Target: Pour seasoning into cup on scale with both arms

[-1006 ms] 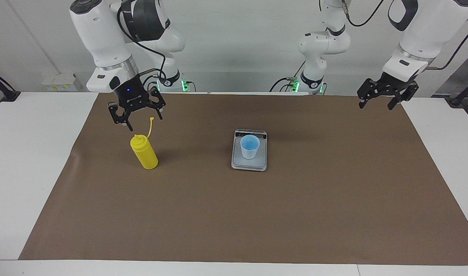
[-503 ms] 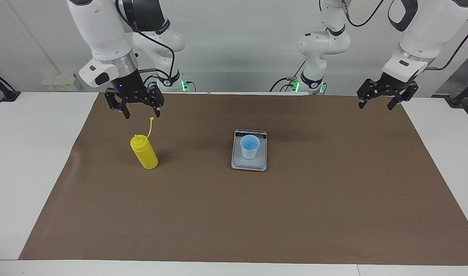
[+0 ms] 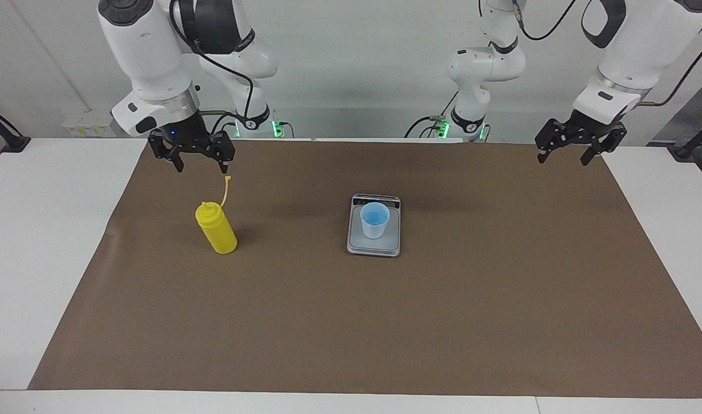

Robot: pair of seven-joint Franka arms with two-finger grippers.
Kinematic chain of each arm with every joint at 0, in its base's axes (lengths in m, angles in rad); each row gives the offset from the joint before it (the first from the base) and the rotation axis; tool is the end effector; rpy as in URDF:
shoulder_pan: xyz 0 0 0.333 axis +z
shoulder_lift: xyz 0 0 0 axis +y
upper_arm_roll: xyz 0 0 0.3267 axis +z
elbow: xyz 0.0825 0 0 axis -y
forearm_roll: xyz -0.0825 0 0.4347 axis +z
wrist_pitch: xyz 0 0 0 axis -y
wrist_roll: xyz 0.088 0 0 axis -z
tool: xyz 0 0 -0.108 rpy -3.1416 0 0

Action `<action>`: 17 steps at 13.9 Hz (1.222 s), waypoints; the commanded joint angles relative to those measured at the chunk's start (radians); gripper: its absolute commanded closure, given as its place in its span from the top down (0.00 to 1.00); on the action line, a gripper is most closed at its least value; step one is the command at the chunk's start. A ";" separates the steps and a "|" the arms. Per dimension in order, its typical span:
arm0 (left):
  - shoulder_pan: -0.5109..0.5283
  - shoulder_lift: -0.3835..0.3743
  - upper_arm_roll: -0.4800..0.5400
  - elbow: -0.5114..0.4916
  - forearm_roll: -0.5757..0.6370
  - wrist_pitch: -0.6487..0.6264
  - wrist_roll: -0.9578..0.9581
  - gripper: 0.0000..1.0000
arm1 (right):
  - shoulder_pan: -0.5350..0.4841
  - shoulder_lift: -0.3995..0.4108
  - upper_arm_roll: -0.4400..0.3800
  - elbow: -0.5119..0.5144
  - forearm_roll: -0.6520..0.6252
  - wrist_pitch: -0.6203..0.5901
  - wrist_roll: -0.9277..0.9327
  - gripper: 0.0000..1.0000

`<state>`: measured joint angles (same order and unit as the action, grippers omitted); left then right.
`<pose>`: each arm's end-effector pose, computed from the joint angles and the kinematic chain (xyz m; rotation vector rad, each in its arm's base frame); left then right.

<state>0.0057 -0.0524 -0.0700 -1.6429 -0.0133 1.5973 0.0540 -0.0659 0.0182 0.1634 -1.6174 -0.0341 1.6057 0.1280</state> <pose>0.5889 -0.0404 0.6300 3.1265 -0.1845 0.0104 0.6098 0.0552 0.6019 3.1068 -0.0447 -0.0403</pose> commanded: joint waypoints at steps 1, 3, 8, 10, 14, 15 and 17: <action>-0.012 -0.037 0.009 -0.044 0.006 0.029 -0.006 1.00 | -0.009 -0.043 0.007 -0.053 0.011 0.008 0.005 1.00; -0.012 -0.037 0.009 -0.044 0.006 0.029 -0.006 1.00 | -0.026 -0.046 0.004 -0.067 0.075 0.013 0.004 1.00; -0.012 -0.037 0.009 -0.044 0.006 0.029 -0.006 1.00 | -0.022 -0.061 0.002 -0.095 0.076 0.017 0.005 1.00; -0.012 -0.037 0.009 -0.044 0.006 0.029 -0.006 1.00 | -0.023 -0.061 0.002 -0.095 0.076 0.017 0.013 1.00; -0.012 -0.037 0.009 -0.044 0.006 0.029 -0.006 1.00 | -0.017 -0.054 0.001 -0.087 0.066 0.069 0.022 1.00; -0.012 -0.037 0.009 -0.044 0.006 0.029 -0.006 1.00 | -0.017 -0.050 0.001 -0.082 0.066 0.072 0.022 1.00; -0.012 -0.037 0.009 -0.046 0.006 0.029 -0.006 1.00 | -0.020 -0.050 0.001 -0.082 0.066 0.069 0.022 1.00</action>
<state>0.0057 -0.0531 -0.0700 -1.6430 -0.0133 1.5979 0.0540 -0.0738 -0.0164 0.1611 -1.6788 0.0207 1.6571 0.1306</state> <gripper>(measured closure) 0.000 0.000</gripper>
